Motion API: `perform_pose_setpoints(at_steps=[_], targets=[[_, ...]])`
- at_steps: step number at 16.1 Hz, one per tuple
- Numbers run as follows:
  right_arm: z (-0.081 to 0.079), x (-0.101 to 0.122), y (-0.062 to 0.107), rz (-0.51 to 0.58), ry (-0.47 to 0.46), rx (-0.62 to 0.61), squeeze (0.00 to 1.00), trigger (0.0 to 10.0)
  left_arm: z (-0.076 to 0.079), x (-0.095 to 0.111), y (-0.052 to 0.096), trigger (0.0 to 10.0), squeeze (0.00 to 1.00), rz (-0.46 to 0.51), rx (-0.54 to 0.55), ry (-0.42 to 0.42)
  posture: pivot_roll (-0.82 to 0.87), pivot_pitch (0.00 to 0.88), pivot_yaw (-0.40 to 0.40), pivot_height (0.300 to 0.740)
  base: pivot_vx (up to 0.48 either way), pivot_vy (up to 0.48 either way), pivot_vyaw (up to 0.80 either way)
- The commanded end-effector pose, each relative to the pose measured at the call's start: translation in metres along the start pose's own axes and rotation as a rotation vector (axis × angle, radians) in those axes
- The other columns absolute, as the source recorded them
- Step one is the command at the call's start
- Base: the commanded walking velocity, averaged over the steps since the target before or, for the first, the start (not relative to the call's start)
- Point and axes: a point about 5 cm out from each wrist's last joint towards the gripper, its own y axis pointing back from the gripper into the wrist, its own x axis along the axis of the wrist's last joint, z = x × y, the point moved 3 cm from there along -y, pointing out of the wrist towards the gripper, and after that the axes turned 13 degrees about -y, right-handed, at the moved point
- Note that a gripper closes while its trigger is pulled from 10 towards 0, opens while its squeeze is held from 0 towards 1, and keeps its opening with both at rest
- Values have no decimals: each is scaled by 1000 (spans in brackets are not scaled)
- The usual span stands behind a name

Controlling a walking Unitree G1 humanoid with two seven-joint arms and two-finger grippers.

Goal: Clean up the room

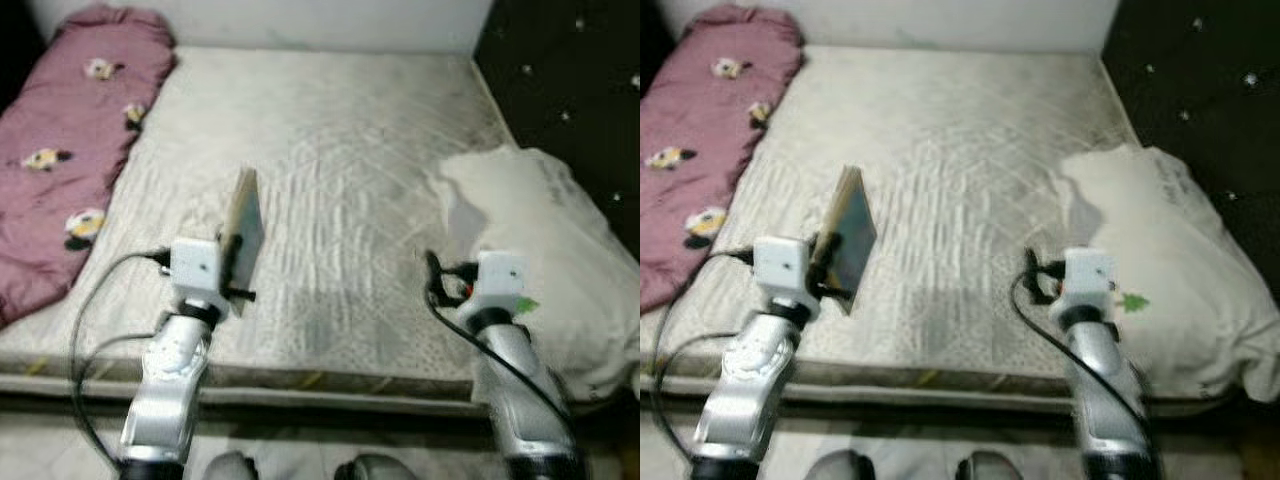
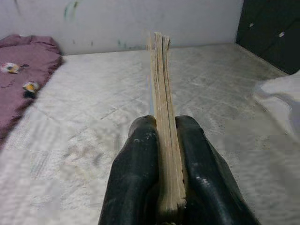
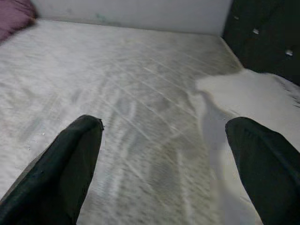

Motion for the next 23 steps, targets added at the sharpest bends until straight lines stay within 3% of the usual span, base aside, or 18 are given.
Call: perform_pose_setpoints(at_steps=[1,10,23], targets=[[-3,1,-1,3,-3,5,0,10000,-2,7,0,10000,0,30,-1,-15,-44,89,7,740,0,-345,0],[-1,-1,0,-5,9,1,0,10000,-1,7,-1,10000,0,30,0,-11,-46,88,5,740,0,-340,0],[0,-3,0,-12,8,-4,0,10000,1,11,0,10000,0,53,-20,14,-48,89,7,740,0,0,-97]])
